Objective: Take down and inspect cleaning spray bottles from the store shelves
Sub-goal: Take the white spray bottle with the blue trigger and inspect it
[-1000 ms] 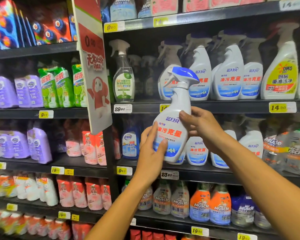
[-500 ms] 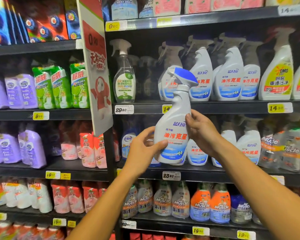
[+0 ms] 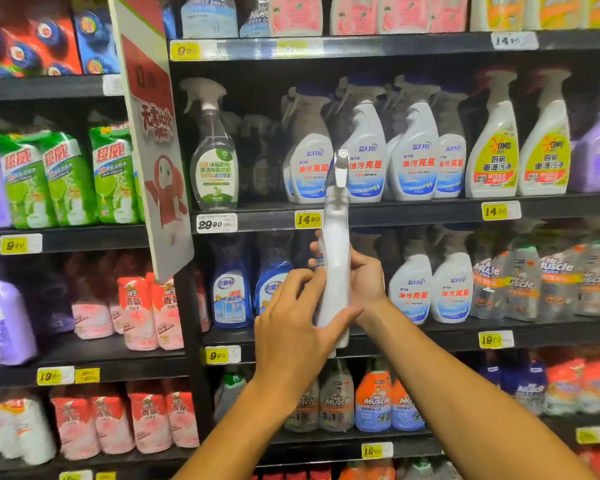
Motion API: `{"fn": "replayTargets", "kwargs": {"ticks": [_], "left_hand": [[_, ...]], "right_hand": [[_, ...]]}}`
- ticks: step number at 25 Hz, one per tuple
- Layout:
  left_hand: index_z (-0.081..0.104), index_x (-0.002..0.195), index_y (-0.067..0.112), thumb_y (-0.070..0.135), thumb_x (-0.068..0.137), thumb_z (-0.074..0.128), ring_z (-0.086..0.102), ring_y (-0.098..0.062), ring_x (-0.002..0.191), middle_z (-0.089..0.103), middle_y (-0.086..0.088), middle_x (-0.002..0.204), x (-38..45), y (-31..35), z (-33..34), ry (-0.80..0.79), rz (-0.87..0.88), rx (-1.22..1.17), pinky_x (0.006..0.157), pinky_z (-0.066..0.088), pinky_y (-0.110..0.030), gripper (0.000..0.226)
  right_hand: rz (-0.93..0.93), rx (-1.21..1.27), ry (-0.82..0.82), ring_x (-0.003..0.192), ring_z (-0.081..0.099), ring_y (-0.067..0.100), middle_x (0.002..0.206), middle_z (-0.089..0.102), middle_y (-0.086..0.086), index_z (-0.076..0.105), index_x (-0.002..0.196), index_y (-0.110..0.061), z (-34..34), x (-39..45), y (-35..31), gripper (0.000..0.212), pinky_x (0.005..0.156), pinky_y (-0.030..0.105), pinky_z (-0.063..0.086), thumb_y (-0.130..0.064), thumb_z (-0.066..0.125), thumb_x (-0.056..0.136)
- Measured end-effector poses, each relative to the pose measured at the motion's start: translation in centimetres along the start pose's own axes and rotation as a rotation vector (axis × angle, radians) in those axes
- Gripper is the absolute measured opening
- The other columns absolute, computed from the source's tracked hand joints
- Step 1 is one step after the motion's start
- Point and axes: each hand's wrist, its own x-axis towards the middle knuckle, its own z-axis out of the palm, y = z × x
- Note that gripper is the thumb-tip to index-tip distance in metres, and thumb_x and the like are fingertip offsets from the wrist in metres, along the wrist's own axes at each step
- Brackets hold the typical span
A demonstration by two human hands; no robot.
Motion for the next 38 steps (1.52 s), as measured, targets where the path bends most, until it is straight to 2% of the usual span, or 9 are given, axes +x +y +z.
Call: {"fn": "replayTargets", "kwargs": {"ticks": [7,11,13,15,19,24,28,33,38], "left_hand": [[0.062,0.123,0.025,0.058,0.081,0.062,0.059,-0.005,0.093,0.055,0.015,0.112,0.0,-1.0,-1.4,-0.044,-0.062,-0.139,0.064,0.057,-0.029,0.054],[0.061,0.106,0.04,0.023,0.087,0.071,0.064,0.002,0.096,0.064,0.015,0.109,1.3,-3.2,-1.8,-0.078,-0.388,-0.593,0.071,0.056,-0.02,0.028],[0.062,0.101,0.035,0.012,0.089,0.069,0.071,-0.006,0.091,0.074,0.007,0.1,2.5,-3.8,-1.6,-0.122,-0.543,-0.829,0.068,0.057,-0.02,0.027],[0.064,0.104,0.023,0.007,0.088,0.068,0.074,-0.013,0.09,0.077,0.004,0.096,4.2,-4.3,-1.5,-0.153,-0.572,-0.929,0.067,0.058,-0.022,0.023],[0.063,0.109,0.012,0.002,0.091,0.063,0.074,-0.017,0.088,0.077,-0.001,0.097,8.6,-5.6,-1.7,-0.243,-0.642,-0.964,0.065,0.061,-0.029,0.022],[0.063,0.106,0.012,0.008,0.093,0.062,0.075,-0.016,0.08,0.078,-0.004,0.095,12.5,-6.7,-0.6,-0.298,-0.689,-1.003,0.051,0.054,-0.022,0.014],[0.066,0.103,0.008,0.01,0.093,0.063,0.075,-0.018,0.071,0.078,-0.007,0.089,15.7,-6.9,1.2,-0.216,-0.744,-0.995,0.047,0.052,-0.023,0.011],[0.067,0.107,0.012,0.019,0.094,0.063,0.076,-0.021,0.081,0.078,-0.004,0.092,20.3,-7.4,3.8,-0.217,-0.719,-0.882,0.054,0.055,-0.027,0.015],[0.065,0.108,0.015,0.025,0.096,0.06,0.075,-0.019,0.087,0.078,-0.001,0.096,23.9,-7.7,5.4,-0.239,-0.682,-0.77,0.069,0.058,-0.036,0.017]], "right_hand": [[-0.044,-0.069,-0.014,0.076,0.067,0.024,0.087,0.072,0.01,0.074,0.094,-0.008,1.6,-0.5,0.3,0.048,0.075,0.037,0.055,-0.038,0.038,0.102],[-0.273,-0.399,0.102,0.073,0.069,0.026,0.081,0.071,0.011,0.063,0.092,-0.011,3.4,-0.4,-1.2,0.025,0.064,0.037,0.059,-0.024,0.045,0.103],[-0.312,-0.553,0.166,0.072,0.073,0.025,0.084,0.074,0.012,0.064,0.098,-0.011,4.6,-0.5,-1.8,0.024,0.06,0.035,0.061,-0.026,0.047,0.104],[-0.353,-0.625,0.184,0.076,0.075,0.021,0.088,0.077,0.009,0.066,0.106,-0.013,5.7,-0.3,-2.4,0.022,0.061,0.033,0.061,-0.026,0.05,0.103],[-0.48,-0.723,0.175,0.096,0.072,0.026,0.106,0.074,0.011,0.063,0.119,-0.009,7.3,0.2,-4.0,0.025,0.084,0.041,0.06,-0.023,0.058,0.099],[-0.468,-0.669,0.114,0.071,0.073,0.013,0.091,0.073,0.007,0.055,0.115,-0.01,6.8,2.1,-6.8,0.025,0.058,0.025,0.06,-0.018,0.065,0.094],[-0.429,-0.792,0.025,0.084,0.074,0.017,0.105,0.072,0.002,0.058,0.108,-0.023,5.8,5.0,-9.1,0.023,0.064,0.028,0.061,-0.009,0.067,0.092],[-0.499,-0.962,0.009,0.085,0.075,0.016,0.108,0.074,0.002,0.064,0.118,-0.024,4.5,10.1,-12.0,0.024,0.071,0.033,0.062,-0.016,0.064,0.095],[-0.508,-0.947,0.0,0.079,0.076,0.011,0.096,0.076,-0.006,0.064,0.115,-0.028,3.5,14.6,-13.9,0.022,0.063,0.03,0.062,-0.024,0.066,0.094]]}}
